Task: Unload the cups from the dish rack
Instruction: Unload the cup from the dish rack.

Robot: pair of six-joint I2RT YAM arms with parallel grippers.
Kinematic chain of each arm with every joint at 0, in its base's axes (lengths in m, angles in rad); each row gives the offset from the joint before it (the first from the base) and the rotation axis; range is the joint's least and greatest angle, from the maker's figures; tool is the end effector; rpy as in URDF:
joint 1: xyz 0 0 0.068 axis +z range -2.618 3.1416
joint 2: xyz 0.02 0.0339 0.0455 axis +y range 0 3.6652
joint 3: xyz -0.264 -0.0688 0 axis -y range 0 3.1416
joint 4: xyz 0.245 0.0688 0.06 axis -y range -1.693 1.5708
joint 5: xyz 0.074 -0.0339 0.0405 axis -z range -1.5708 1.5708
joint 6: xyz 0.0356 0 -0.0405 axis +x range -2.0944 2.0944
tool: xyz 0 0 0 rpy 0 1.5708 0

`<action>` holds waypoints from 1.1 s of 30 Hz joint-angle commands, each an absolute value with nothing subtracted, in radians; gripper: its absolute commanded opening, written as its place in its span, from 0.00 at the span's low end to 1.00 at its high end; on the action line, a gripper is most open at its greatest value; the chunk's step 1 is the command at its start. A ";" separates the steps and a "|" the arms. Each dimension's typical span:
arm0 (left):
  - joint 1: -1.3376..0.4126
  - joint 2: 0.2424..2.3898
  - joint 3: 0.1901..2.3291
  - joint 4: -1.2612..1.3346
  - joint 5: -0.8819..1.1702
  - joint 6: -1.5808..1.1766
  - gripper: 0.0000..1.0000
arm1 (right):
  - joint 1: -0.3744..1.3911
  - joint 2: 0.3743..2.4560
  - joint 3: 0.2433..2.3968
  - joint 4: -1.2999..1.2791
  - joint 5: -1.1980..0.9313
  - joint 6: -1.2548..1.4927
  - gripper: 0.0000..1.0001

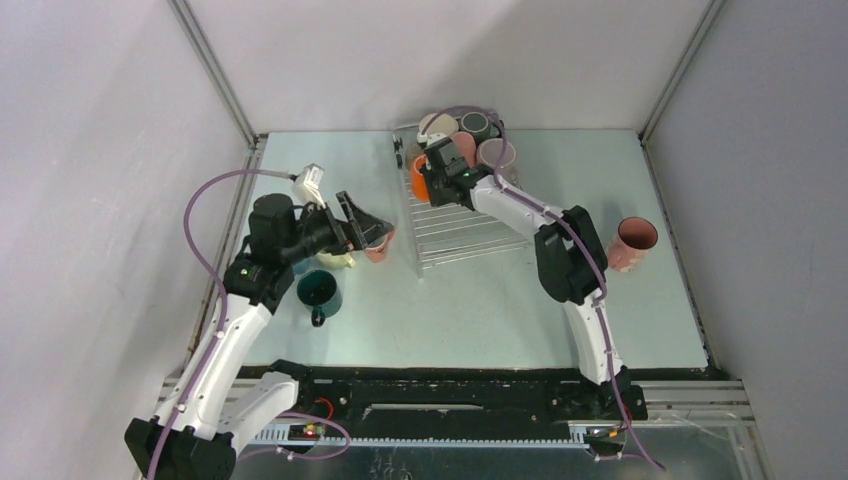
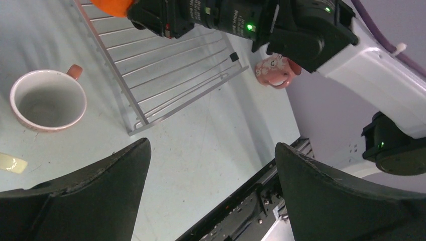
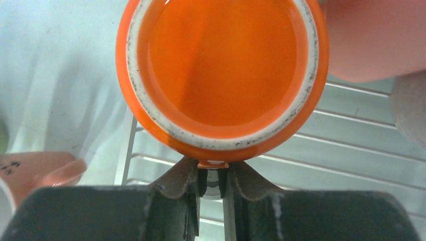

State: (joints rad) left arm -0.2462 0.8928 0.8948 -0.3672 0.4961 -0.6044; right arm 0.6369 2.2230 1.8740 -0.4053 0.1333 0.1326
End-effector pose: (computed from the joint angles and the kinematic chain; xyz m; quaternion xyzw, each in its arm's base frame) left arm 0.1876 -0.0646 0.3420 -0.0053 0.8106 -0.4110 0.4172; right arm 0.4133 0.2999 0.2211 -0.2029 0.8934 0.0920 0.3901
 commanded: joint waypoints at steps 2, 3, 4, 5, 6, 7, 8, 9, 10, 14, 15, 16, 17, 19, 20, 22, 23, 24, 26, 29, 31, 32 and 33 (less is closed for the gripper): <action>-0.246 0.878 0.862 -0.248 0.481 -0.696 1.00 | 0.643 2.011 1.873 -0.376 0.142 0.166 0.00; -0.246 0.880 0.864 -0.242 0.480 -0.703 1.00 | 0.643 1.992 1.865 -0.383 0.135 0.173 0.00; -0.246 0.884 0.865 -0.233 0.481 -0.714 1.00 | 0.643 1.972 1.855 -0.385 0.122 0.182 0.00; -0.247 0.886 0.865 -0.222 0.480 -0.725 1.00 | 0.644 1.952 1.843 -0.391 0.113 0.191 0.00; -0.246 0.888 0.865 -0.206 0.482 -0.738 1.00 | 0.643 1.929 1.830 -0.394 0.100 0.201 0.00; -0.246 0.891 0.866 -0.184 0.482 -0.752 1.00 | 0.643 1.907 1.817 -0.396 0.087 0.211 0.00; -0.246 0.896 0.867 -0.168 0.484 -0.765 1.00 | 0.642 1.885 1.804 -0.401 0.074 0.221 0.00; -0.246 0.900 0.868 -0.148 0.487 -0.783 1.00 | 0.643 1.861 1.791 -0.408 0.063 0.231 0.00; -0.245 0.907 0.870 -0.124 0.492 -0.801 1.00 | 0.643 1.839 1.780 -0.415 0.051 0.246 0.00; -0.246 0.942 0.868 -0.022 0.508 -0.878 1.00 | 0.640 1.734 1.707 -0.420 -0.016 0.296 0.00; -0.245 0.954 0.866 0.008 0.514 -0.896 1.00 | 0.638 1.707 1.687 -0.418 -0.040 0.311 0.00; -0.245 0.966 0.865 0.041 0.519 -0.918 1.00 | 0.634 1.679 1.655 -0.414 -0.063 0.326 0.00; -0.247 0.979 0.862 0.074 0.526 -0.939 1.00 | 0.631 1.650 1.632 -0.407 -0.094 0.344 0.00; -0.247 1.007 0.856 0.135 0.537 -0.980 1.00 | 0.622 1.590 1.583 -0.394 -0.143 0.378 0.00; -0.248 1.020 0.853 0.163 0.540 -0.998 1.00 | 0.617 1.565 1.562 -0.386 -0.166 0.392 0.00; -0.254 1.044 0.850 0.204 0.542 -1.035 1.00 | 0.609 1.517 1.516 -0.371 -0.204 0.422 0.00; -0.258 1.054 0.850 0.226 0.543 -1.049 1.00 | 0.603 1.498 1.498 -0.361 -0.220 0.435 0.00; -0.264 1.064 0.850 0.240 0.544 -1.060 1.00 | 0.598 1.476 1.477 -0.353 -0.236 0.448 0.00; -0.279 1.082 0.851 0.258 0.543 -1.074 1.00 | 0.584 1.437 1.442 -0.339 -0.269 0.480 0.00; -0.303 1.105 0.854 0.283 0.541 -1.089 1.00 | 0.548 1.381 1.392 -0.308 -0.346 0.532 0.00; -0.315 1.126 0.857 0.304 0.539 -1.103 1.00 | 0.534 1.355 1.369 -0.286 -0.386 0.562 0.00; -0.320 1.137 0.860 0.315 0.541 -1.114 1.00 | 0.531 1.345 1.362 -0.278 -0.402 0.573 0.00; -0.325 1.146 0.864 0.326 0.544 -1.125 1.00 | 0.528 1.335 1.355 -0.271 -0.412 0.580 0.00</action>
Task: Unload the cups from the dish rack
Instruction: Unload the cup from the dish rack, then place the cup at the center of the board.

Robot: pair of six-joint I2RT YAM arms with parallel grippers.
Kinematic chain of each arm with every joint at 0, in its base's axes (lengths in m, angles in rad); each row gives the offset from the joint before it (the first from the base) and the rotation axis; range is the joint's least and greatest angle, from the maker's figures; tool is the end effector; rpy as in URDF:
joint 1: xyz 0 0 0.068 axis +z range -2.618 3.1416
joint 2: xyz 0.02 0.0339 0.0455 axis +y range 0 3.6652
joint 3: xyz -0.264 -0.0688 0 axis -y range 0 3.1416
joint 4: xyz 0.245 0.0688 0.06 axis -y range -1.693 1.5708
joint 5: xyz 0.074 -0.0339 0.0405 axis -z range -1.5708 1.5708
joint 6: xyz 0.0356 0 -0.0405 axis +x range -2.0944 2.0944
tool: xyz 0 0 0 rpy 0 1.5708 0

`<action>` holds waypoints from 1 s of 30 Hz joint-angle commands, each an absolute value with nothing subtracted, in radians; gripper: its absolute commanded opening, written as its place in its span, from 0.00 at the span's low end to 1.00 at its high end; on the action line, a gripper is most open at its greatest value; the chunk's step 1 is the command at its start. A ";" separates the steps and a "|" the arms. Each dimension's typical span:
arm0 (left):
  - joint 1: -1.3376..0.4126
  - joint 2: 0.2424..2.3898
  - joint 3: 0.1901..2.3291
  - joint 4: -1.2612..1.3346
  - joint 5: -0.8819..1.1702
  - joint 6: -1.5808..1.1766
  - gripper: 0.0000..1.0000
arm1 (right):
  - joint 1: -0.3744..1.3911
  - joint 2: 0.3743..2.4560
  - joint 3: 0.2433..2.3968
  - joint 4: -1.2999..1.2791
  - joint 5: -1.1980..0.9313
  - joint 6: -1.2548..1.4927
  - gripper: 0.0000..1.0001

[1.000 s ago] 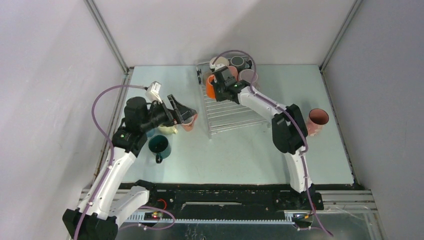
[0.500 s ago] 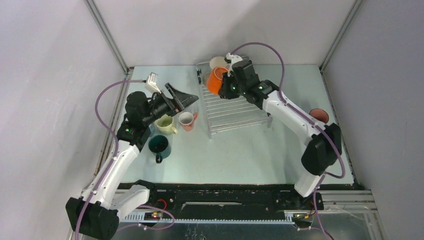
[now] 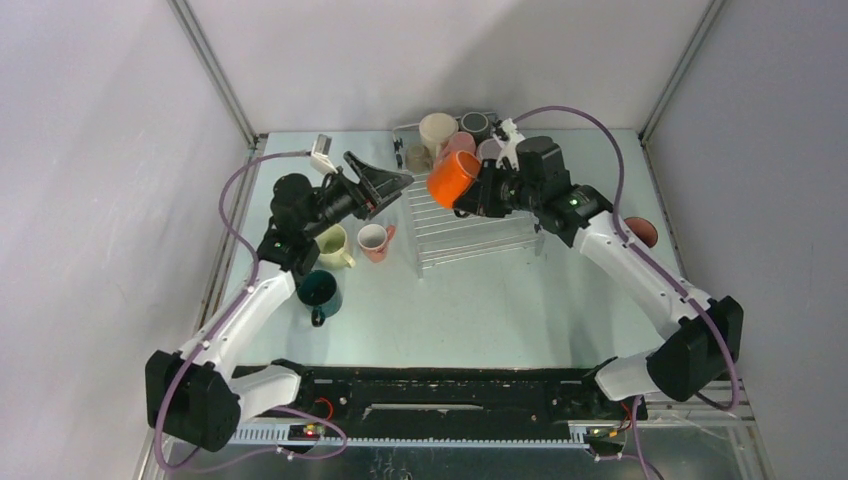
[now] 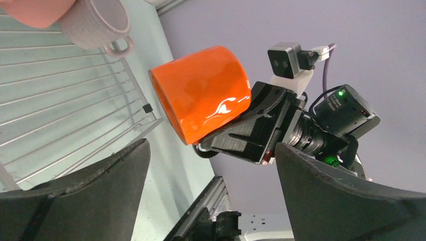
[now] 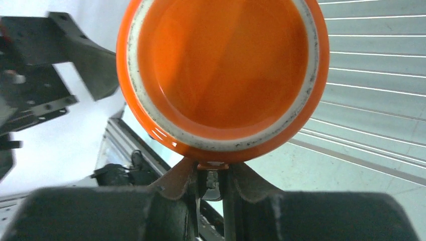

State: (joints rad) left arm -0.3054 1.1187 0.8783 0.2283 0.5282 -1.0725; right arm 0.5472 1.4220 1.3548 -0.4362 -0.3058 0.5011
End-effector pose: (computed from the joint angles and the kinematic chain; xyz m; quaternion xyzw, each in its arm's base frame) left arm 0.2441 -0.0958 0.3497 -0.0868 0.7055 -0.5746 0.4056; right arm 0.2710 0.1777 0.3659 -0.0971 0.8489 0.3652 0.3697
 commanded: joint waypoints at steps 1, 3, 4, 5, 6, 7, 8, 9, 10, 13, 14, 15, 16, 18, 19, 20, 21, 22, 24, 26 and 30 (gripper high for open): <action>-0.330 1.156 0.870 0.334 0.547 -1.133 1.00 | 0.528 1.327 1.350 -0.263 -0.421 0.588 0.00; -0.339 1.172 0.883 0.348 0.549 -1.148 1.00 | 0.525 1.313 1.342 -0.247 -0.439 0.603 0.00; -0.344 1.180 0.890 0.358 0.552 -1.155 1.00 | 0.523 1.307 1.339 -0.239 -0.451 0.613 0.00; -0.348 1.189 0.897 0.370 0.556 -1.166 1.00 | 0.521 1.304 1.334 -0.231 -0.464 0.623 0.00; -0.352 1.197 0.905 0.387 0.560 -1.177 1.00 | 0.518 1.302 1.332 -0.224 -0.479 0.635 0.00; -0.356 1.206 0.912 0.401 0.563 -1.190 1.00 | 0.515 1.300 1.331 -0.218 -0.495 0.646 0.00; -0.361 1.214 0.919 0.418 0.568 -1.201 1.00 | 0.514 1.297 1.330 -0.212 -0.508 0.654 0.00; -0.364 1.221 0.927 0.432 0.570 -1.211 1.00 | 0.512 1.294 1.326 -0.205 -0.521 0.661 0.00; -0.370 1.231 0.935 0.445 0.573 -1.221 1.00 | 0.511 1.287 1.321 -0.199 -0.529 0.667 0.00; -0.381 1.263 0.954 0.499 0.587 -1.259 1.00 | 0.504 1.272 1.300 -0.172 -0.559 0.688 0.00; -0.384 1.276 0.959 0.522 0.591 -1.279 1.00 | 0.501 1.268 1.293 -0.161 -0.575 0.698 0.00; -0.388 1.286 0.962 0.546 0.594 -1.298 1.00 | 0.498 1.265 1.284 -0.149 -0.588 0.709 0.00; -0.391 1.295 0.966 0.566 0.597 -1.313 1.00 | 0.494 1.262 1.278 -0.137 -0.604 0.717 0.00; -0.396 1.308 0.973 0.602 0.600 -1.344 1.00 | 0.488 1.260 1.264 -0.114 -0.628 0.736 0.00; -0.399 1.314 0.978 0.618 0.602 -1.356 1.00 | 0.486 1.258 1.258 -0.104 -0.637 0.742 0.00; -0.400 1.321 0.983 0.634 0.605 -1.369 1.00 | 0.484 1.257 1.253 -0.091 -0.646 0.750 0.00; -0.400 1.326 0.987 0.657 0.607 -1.383 1.00 | 0.483 1.256 1.250 -0.079 -0.652 0.756 0.00; -0.400 1.331 0.990 0.673 0.610 -1.396 1.00 | 0.480 1.255 1.244 -0.067 -0.660 0.768 0.00; -0.402 1.340 0.998 0.708 0.612 -1.422 1.00 | 0.477 1.256 1.232 -0.037 -0.679 0.789 0.00; -0.402 1.347 1.005 0.741 0.613 -1.449 1.00 | 0.474 1.261 1.226 -0.013 -0.698 0.807 0.00; -0.405 1.360 1.016 0.775 0.623 -1.480 0.95 | 0.468 1.268 1.211 0.046 -0.727 0.842 0.00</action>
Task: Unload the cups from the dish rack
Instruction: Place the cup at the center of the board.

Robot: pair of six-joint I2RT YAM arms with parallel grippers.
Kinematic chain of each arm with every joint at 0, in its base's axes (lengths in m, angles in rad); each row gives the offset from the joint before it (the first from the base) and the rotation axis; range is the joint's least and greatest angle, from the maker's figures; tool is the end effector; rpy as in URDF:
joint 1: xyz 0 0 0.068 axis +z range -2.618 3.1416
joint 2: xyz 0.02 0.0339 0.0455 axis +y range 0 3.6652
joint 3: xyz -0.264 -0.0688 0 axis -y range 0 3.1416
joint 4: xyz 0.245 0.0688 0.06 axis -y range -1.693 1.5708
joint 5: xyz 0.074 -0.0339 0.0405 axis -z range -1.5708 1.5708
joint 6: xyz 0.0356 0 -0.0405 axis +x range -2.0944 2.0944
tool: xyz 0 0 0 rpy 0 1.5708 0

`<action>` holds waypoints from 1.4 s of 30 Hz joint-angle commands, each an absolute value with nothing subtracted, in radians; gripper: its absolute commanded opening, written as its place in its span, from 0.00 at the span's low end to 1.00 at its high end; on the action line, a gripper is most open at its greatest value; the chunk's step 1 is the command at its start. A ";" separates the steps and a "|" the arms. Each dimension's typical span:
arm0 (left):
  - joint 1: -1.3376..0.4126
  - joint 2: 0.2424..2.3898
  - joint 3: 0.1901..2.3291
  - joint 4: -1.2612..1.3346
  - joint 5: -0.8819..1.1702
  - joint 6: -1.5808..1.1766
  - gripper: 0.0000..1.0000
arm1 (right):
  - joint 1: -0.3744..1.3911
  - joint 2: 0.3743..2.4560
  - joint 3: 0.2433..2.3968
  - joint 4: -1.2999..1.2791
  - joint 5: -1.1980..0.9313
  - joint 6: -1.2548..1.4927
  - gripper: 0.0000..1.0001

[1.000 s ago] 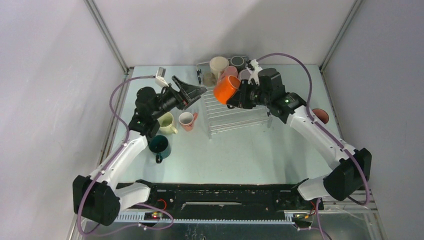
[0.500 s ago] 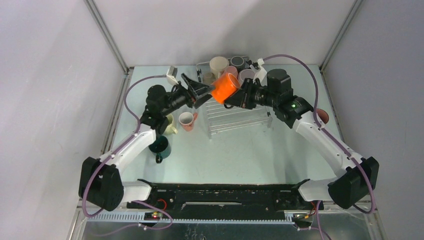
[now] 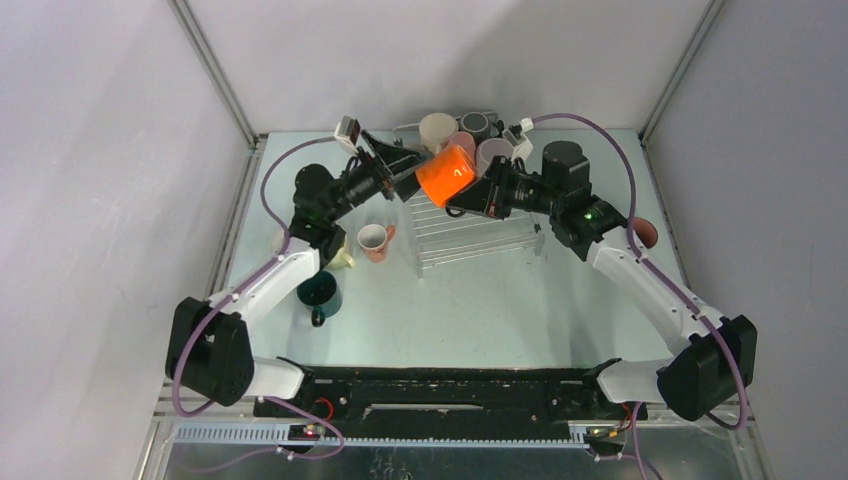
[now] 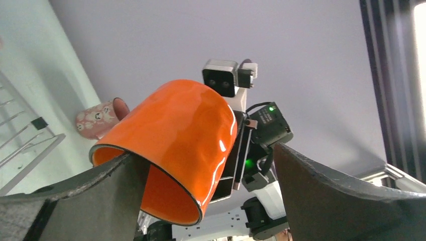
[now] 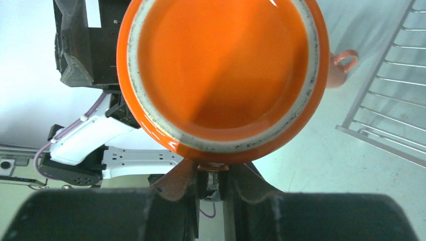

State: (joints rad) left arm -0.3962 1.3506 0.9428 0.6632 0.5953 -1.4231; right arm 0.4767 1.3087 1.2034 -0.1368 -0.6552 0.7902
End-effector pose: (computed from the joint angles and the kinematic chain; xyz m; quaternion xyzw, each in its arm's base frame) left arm 0.2794 -0.1385 0.3552 -0.0849 0.6231 -0.7073 0.3231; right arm 0.2573 0.1573 0.3779 -0.0796 0.7673 0.5497 0.3205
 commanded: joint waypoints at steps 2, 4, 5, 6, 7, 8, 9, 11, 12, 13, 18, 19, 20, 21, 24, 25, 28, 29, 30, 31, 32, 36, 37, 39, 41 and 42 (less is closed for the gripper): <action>-0.405 1.364 1.021 0.785 0.625 -1.489 0.92 | 0.467 1.269 1.205 0.064 -0.738 0.854 0.00; -0.407 1.370 1.026 0.800 0.628 -1.501 0.89 | 0.465 1.270 1.197 0.083 -0.747 0.869 0.00; -0.408 1.373 1.032 0.807 0.630 -1.508 0.87 | 0.465 1.270 1.191 0.094 -0.753 0.877 0.00; -0.409 1.376 1.037 0.815 0.632 -1.512 0.85 | 0.465 1.271 1.186 0.106 -0.757 0.884 0.00; -0.411 1.379 1.042 0.821 0.633 -1.518 0.84 | 0.464 1.273 1.183 0.114 -0.762 0.893 0.00; -0.413 1.383 1.046 0.825 0.635 -1.522 0.82 | 0.463 1.275 1.178 0.125 -0.768 0.902 0.00; -0.415 1.385 1.052 0.829 0.636 -1.526 0.80 | 0.463 1.276 1.173 0.137 -0.772 0.912 0.00; -0.418 1.390 1.059 0.842 0.638 -1.529 0.76 | 0.460 1.278 1.166 0.151 -0.778 0.922 0.00; -0.420 1.391 1.062 0.843 0.639 -1.531 0.74 | 0.460 1.279 1.165 0.150 -0.778 0.923 0.00; -0.422 1.393 1.065 0.844 0.639 -1.531 0.73 | 0.461 1.278 1.166 0.149 -0.780 0.923 0.00; -0.426 1.405 1.078 0.844 0.641 -1.531 0.68 | 0.455 1.266 1.142 0.177 -0.783 0.941 0.00; -0.426 1.404 1.078 0.844 0.640 -1.531 0.68 | 0.455 1.265 1.141 0.178 -0.784 0.944 0.00; -0.426 1.403 1.078 0.844 0.640 -1.532 0.68 | 0.454 1.264 1.140 0.178 -0.784 0.945 0.00; -0.426 1.402 1.077 0.844 0.640 -1.532 0.68 | 0.455 1.264 1.141 0.178 -0.784 0.946 0.00; -0.426 1.397 1.071 0.844 0.641 -1.530 0.68 | 0.454 1.261 1.140 0.175 -0.781 0.946 0.00; -0.426 1.395 1.069 0.844 0.641 -1.531 0.68 | 0.454 1.260 1.140 0.173 -0.780 0.943 0.00; -0.428 1.393 1.069 0.840 0.645 -1.530 0.65 | 0.453 1.255 1.140 0.149 -0.766 0.924 0.00; -0.428 1.392 1.069 0.834 0.648 -1.528 0.63 | 0.454 1.254 1.140 0.137 -0.758 0.914 0.00; -0.428 1.391 1.069 0.824 0.652 -1.521 0.62 | 0.454 1.253 1.140 0.127 -0.752 0.901 0.00; -0.428 1.390 1.069 0.811 0.655 -1.517 0.60 | 0.453 1.254 1.141 0.115 -0.750 0.889 0.00; -0.429 1.389 1.068 0.804 0.658 -1.514 0.58 | 0.453 1.254 1.141 0.097 -0.747 0.872 0.00; -0.435 1.387 1.071 0.798 0.666 -1.513 0.44 | 0.454 1.259 1.141 0.052 -0.730 0.827 0.00; -0.437 1.387 1.075 0.794 0.670 -1.515 0.39 | 0.455 1.261 1.141 0.041 -0.724 0.816 0.00; -0.443 1.386 1.078 0.786 0.673 -1.514 0.31 | 0.459 1.261 1.140 0.020 -0.704 0.791 0.00; -0.449 1.380 1.081 0.774 0.674 -1.508 0.22 | 0.462 1.260 1.141 0.006 -0.687 0.773 0.00; -0.450 1.376 1.081 0.767 0.674 -1.502 0.18 | 0.463 1.259 1.140 0.005 -0.682 0.768 0.00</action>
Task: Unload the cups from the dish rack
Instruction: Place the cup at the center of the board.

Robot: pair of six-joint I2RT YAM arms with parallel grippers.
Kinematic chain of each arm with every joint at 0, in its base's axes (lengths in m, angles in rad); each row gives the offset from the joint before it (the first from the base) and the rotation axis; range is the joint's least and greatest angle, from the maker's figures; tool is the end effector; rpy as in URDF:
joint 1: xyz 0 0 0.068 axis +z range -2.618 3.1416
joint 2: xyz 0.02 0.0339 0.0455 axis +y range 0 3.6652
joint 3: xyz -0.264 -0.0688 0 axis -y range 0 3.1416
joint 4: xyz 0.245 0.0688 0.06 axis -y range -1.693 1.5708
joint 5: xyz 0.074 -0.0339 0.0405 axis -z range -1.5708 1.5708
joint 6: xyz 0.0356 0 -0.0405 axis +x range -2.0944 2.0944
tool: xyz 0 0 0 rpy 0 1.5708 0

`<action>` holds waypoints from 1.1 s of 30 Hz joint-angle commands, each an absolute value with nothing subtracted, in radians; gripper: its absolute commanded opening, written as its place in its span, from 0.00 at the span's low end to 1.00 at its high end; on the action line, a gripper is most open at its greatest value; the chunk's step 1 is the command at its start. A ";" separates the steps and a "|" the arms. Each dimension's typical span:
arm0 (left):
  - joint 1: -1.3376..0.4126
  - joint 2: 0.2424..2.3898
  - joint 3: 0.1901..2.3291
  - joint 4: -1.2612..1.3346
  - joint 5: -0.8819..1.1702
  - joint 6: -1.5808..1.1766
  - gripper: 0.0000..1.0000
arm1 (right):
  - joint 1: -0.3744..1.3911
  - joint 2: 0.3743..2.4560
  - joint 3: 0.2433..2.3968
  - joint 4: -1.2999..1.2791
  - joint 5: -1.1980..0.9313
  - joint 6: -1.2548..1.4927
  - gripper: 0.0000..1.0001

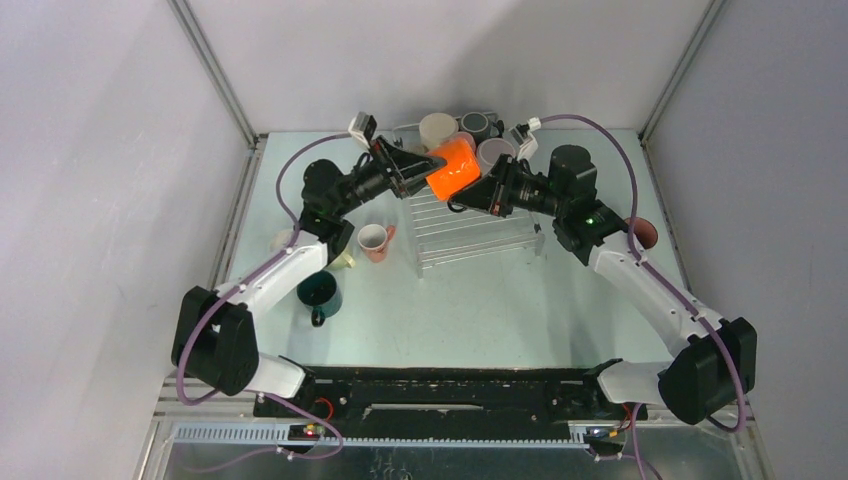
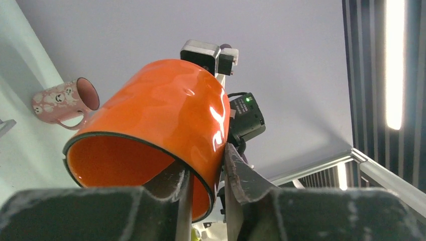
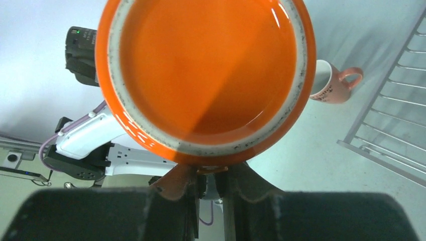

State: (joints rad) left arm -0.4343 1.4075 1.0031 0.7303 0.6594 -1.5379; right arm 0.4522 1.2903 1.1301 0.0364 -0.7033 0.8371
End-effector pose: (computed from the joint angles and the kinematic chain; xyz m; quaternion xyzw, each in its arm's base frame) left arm 0.2836 -0.1556 0.3654 -0.0652 0.6076 -0.7452 0.2669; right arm 0.2586 0.1512 0.3748 -0.0892 0.7343 0.5798 0.3416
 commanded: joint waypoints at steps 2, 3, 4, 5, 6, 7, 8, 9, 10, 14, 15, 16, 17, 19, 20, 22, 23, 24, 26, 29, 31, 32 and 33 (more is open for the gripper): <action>-0.454 1.369 1.084 0.751 0.673 -1.493 0.11 | 0.463 1.257 1.135 0.005 -0.680 0.766 0.00; -0.455 1.367 1.085 0.742 0.673 -1.488 0.06 | 0.463 1.254 1.131 0.007 -0.681 0.769 0.00; -0.455 1.365 1.088 0.733 0.673 -1.482 0.01 | 0.464 1.253 1.128 0.008 -0.680 0.769 0.00; -0.458 1.362 1.090 0.727 0.672 -1.478 0.00 | 0.463 1.252 1.127 0.005 -0.676 0.766 0.00; -0.459 1.360 1.091 0.721 0.671 -1.473 0.00 | 0.463 1.252 1.127 0.005 -0.674 0.762 0.00; -0.461 1.357 1.095 0.715 0.670 -1.468 0.00 | 0.464 1.252 1.125 0.005 -0.669 0.759 0.00; -0.462 1.353 1.098 0.709 0.667 -1.463 0.00 | 0.464 1.250 1.125 0.005 -0.669 0.758 0.00; -0.463 1.351 1.100 0.701 0.664 -1.457 0.00 | 0.463 1.250 1.121 0.005 -0.670 0.760 0.00; -0.463 1.348 1.101 0.694 0.660 -1.452 0.00 | 0.462 1.250 1.118 0.005 -0.669 0.764 0.00; -0.463 1.327 1.101 0.654 0.630 -1.418 0.00 | 0.461 1.250 1.114 0.013 -0.673 0.771 0.17; -0.463 1.322 1.100 0.650 0.624 -1.413 0.00 | 0.461 1.250 1.115 0.015 -0.674 0.772 0.21; -0.463 1.319 1.100 0.644 0.617 -1.409 0.00 | 0.460 1.250 1.114 0.016 -0.675 0.772 0.25; -0.463 1.315 1.099 0.643 0.608 -1.406 0.00 | 0.460 1.250 1.115 0.015 -0.676 0.771 0.33; -0.463 1.308 1.097 0.641 0.595 -1.402 0.00 | 0.460 1.250 1.115 0.013 -0.676 0.769 0.47; -0.463 1.306 1.095 0.640 0.589 -1.399 0.00 | 0.460 1.251 1.115 0.010 -0.677 0.767 0.54; -0.463 1.300 1.095 0.638 0.575 -1.396 0.00 | 0.460 1.248 1.112 0.010 -0.677 0.763 0.65; -0.463 1.297 1.094 0.637 0.569 -1.392 0.00 | 0.460 1.245 1.108 0.013 -0.677 0.762 0.71; -0.463 1.295 1.094 0.637 0.560 -1.389 0.00 | 0.459 1.242 1.102 0.015 -0.676 0.761 0.75; -0.462 1.292 1.095 0.632 0.548 -1.382 0.00 | 0.456 1.236 1.095 0.016 -0.675 0.758 0.82; -0.462 1.289 1.097 0.627 0.532 -1.368 0.00 | 0.451 1.229 1.084 0.015 -0.675 0.753 0.89; -0.462 1.289 1.100 0.625 0.524 -1.361 0.00 | 0.447 1.222 1.074 0.013 -0.675 0.749 0.92; -0.461 1.287 1.100 0.624 0.522 -1.358 0.00 | 0.446 1.219 1.070 0.011 -0.675 0.744 0.94; -0.460 1.287 1.101 0.624 0.519 -1.352 0.00 | 0.444 1.213 1.066 0.008 -0.674 0.740 0.94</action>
